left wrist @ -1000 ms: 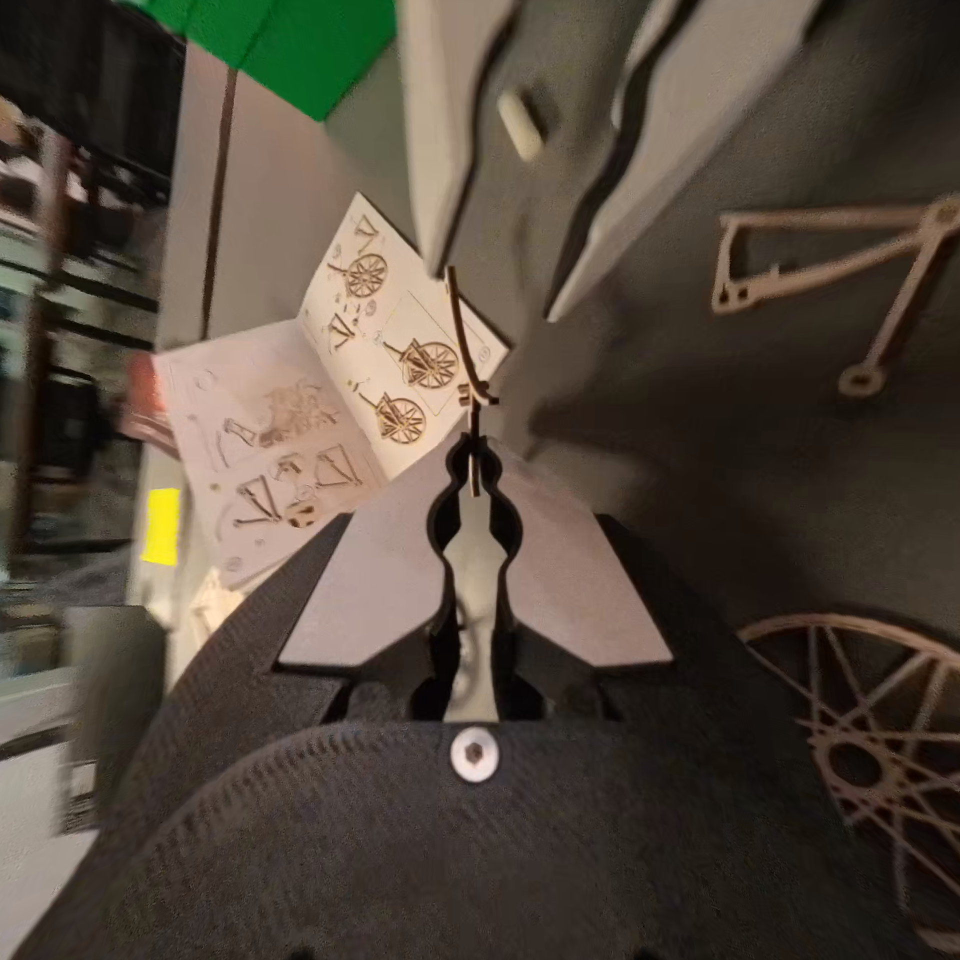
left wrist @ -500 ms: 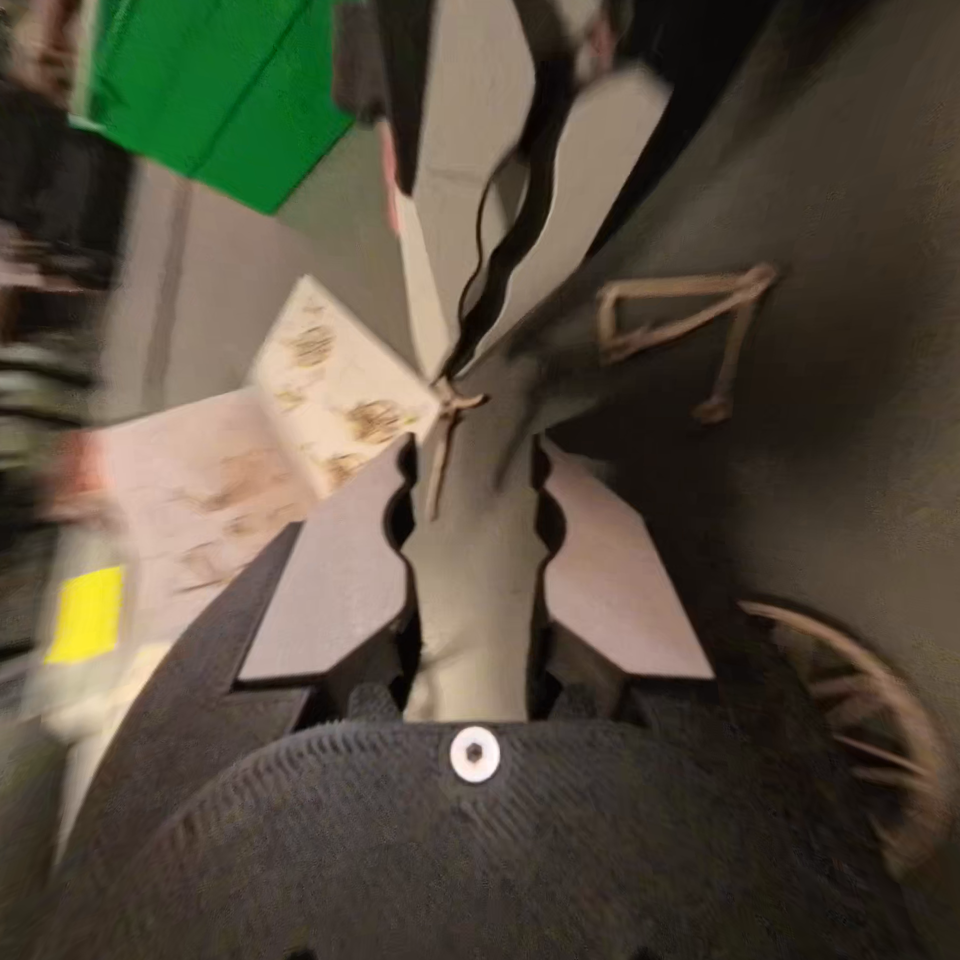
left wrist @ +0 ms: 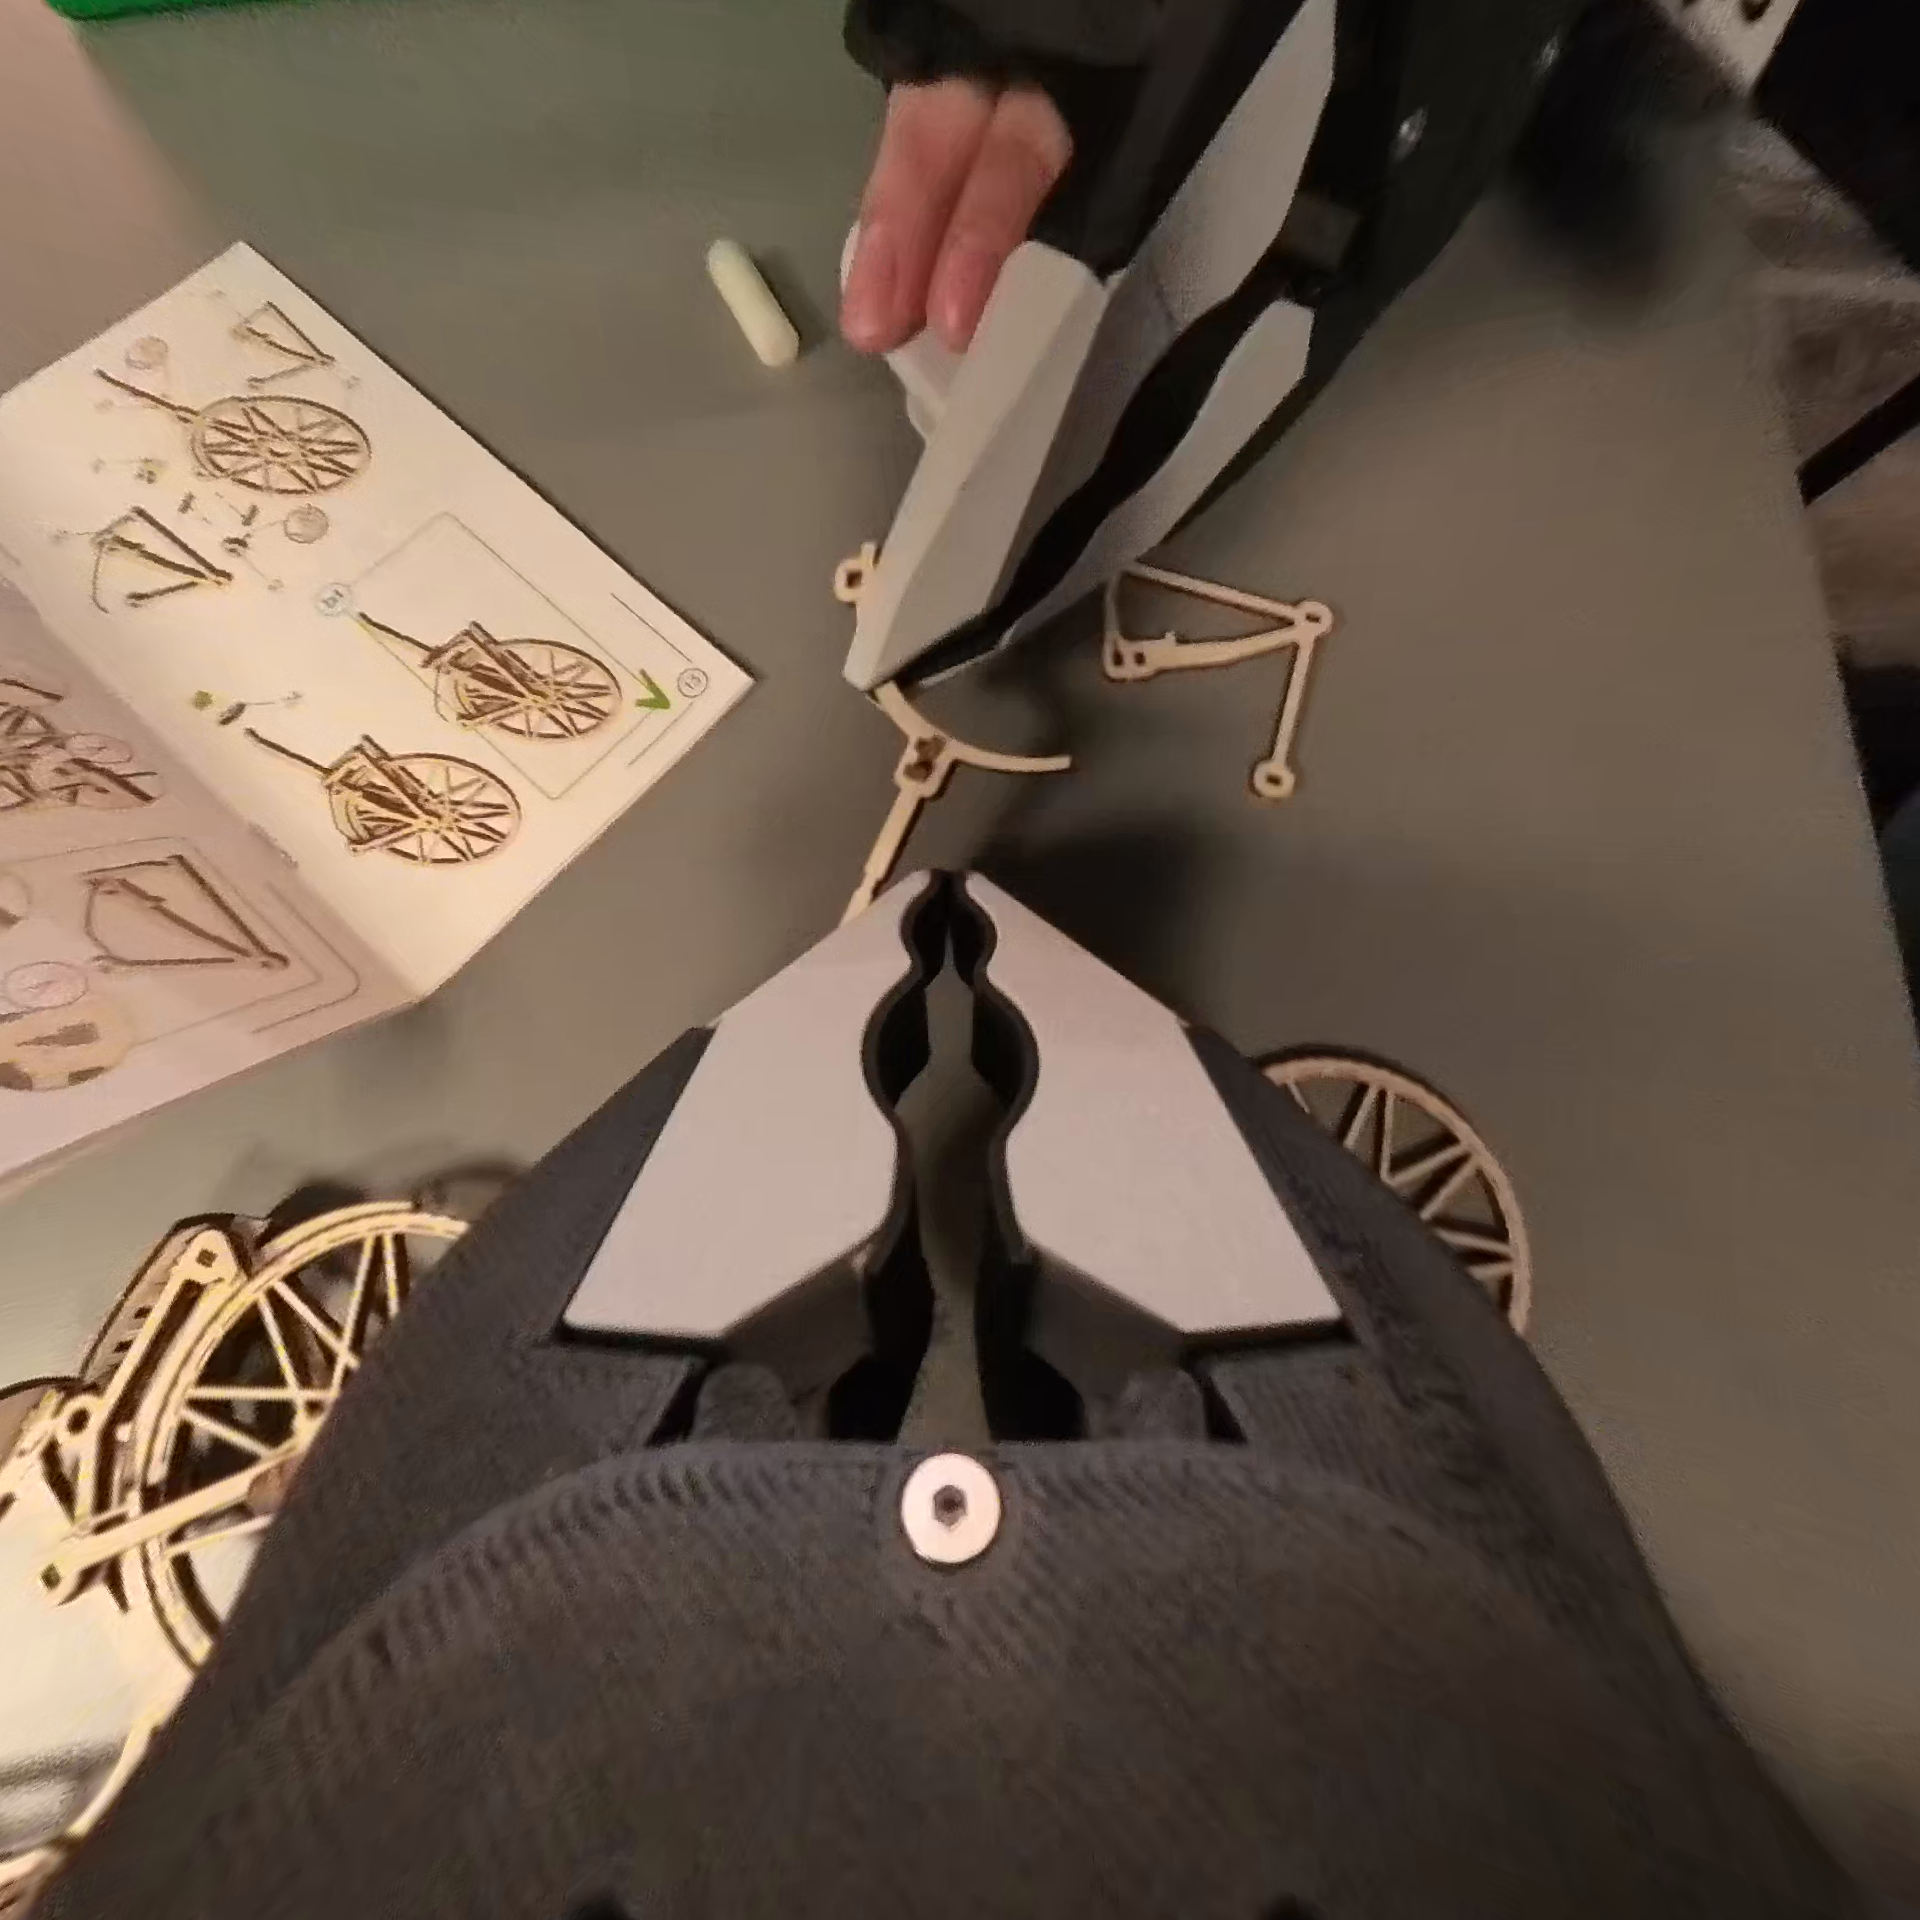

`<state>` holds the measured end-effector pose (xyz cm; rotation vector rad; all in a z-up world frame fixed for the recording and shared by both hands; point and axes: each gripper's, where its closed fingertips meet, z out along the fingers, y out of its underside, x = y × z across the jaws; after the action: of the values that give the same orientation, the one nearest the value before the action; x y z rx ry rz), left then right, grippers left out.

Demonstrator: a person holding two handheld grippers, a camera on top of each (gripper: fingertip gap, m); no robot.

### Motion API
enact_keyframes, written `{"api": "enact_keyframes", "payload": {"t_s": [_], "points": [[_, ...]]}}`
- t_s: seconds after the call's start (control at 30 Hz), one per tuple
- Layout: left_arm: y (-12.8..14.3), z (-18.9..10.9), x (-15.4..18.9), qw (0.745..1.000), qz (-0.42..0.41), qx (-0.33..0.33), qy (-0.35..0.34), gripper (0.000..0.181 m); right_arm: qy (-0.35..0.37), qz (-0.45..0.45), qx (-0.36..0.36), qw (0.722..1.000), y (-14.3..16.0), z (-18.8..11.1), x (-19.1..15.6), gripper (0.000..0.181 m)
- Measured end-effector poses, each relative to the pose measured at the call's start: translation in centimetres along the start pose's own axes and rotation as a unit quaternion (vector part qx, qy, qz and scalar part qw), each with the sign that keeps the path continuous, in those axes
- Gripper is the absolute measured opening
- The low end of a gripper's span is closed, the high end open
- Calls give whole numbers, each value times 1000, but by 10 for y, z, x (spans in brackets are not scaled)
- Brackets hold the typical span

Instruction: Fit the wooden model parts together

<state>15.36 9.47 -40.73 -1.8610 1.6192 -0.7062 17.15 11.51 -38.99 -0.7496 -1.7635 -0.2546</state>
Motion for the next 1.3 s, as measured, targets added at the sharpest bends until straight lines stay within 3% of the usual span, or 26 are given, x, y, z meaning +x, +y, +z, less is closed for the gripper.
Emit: {"api": "enact_keyframes", "payload": {"t_s": [0.07,0.23,0.37,0.6,0.73,0.93,1.03,1.1,1.23,1.3], "points": [[-7,-1,-5,1000,-3,18,-24,0,4,-3,-4,1000,3,0,2,0],[-9,-5,-14,996,31,30,-73,27,-2,-49,-30,998,10,2,-4,2],[-6,-3,-16,995,42,25,-85,24,-17,-66,-45,997,11,4,-8,3],[-29,-22,-16,993,19,98,-56,16,-45,-43,-60,996,16,5,-11,1],[-14,-2,-22,995,60,27,-73,20,-45,-35,-61,997,17,5,-11,1],[-8,8,-26,989,110,-9,-94,4,-51,-2,-61,997,17,5,-11,1],[-9,9,-26,988,121,-18,-95,3,-69,65,-51,994,19,2,-11,4],[-9,10,-26,988,118,-19,-95,3,-93,173,-42,980,23,-3,-8,6],[-9,10,-27,989,112,-17,-93,3,-113,441,26,890,14,-4,15,0],[-9,10,-27,990,110,-16,-91,3,-130,492,32,860,10,-2,17,0]]}}
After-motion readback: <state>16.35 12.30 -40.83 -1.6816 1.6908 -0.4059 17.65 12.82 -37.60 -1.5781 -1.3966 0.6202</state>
